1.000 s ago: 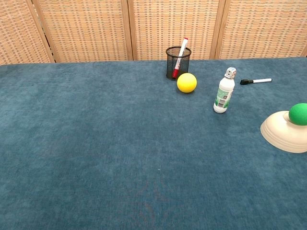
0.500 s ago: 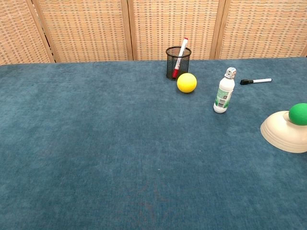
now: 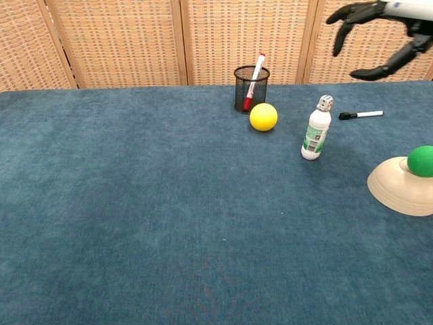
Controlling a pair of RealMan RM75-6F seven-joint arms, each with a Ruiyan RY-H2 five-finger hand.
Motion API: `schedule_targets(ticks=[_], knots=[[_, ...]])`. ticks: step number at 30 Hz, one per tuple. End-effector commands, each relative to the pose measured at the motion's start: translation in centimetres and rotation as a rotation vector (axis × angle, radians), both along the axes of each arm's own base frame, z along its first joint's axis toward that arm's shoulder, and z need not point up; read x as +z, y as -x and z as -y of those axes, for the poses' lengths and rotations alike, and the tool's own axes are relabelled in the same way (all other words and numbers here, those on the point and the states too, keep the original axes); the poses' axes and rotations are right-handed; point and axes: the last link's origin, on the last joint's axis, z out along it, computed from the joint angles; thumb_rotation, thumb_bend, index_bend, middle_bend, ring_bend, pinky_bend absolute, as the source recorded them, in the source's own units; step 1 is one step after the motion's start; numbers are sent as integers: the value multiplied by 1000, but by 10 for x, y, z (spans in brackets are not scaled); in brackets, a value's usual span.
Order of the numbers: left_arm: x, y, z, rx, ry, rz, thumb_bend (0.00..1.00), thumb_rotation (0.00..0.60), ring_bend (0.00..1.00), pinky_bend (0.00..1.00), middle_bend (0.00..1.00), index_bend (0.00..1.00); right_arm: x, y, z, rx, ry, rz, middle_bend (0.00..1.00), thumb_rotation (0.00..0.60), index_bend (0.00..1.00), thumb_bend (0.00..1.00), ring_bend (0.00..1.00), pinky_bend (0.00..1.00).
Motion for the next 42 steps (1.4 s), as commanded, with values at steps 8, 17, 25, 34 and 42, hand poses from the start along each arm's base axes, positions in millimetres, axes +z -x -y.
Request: schedule_targets(ticks=[8, 17, 25, 34, 42], knots=[[-1, 2, -6, 22, 1, -3, 0, 600, 0, 0, 0, 0, -35, 0, 34, 17, 0, -132, 99, 600, 387, 363, 0, 45], [-3, 3, -8, 31, 8, -12, 0, 600, 0, 0, 0, 0, -41, 9, 37, 63, 10, -212, 99, 600, 387, 363, 0, 46], [-6, 1, -10, 34, 16, -20, 0, 600, 0, 0, 0, 0, -44, 14, 41, 77, 17, -249, 99, 600, 387, 363, 0, 52], [-8, 1, -12, 38, 19, -22, 0, 600, 0, 0, 0, 0, -49, 14, 46, 89, 26, -270, 101, 600, 387, 363, 0, 60], [-7, 2, -12, 40, 16, -21, 0, 600, 0, 0, 0, 0, -52, 14, 48, 82, 20, -284, 101, 600, 388, 363, 0, 60]])
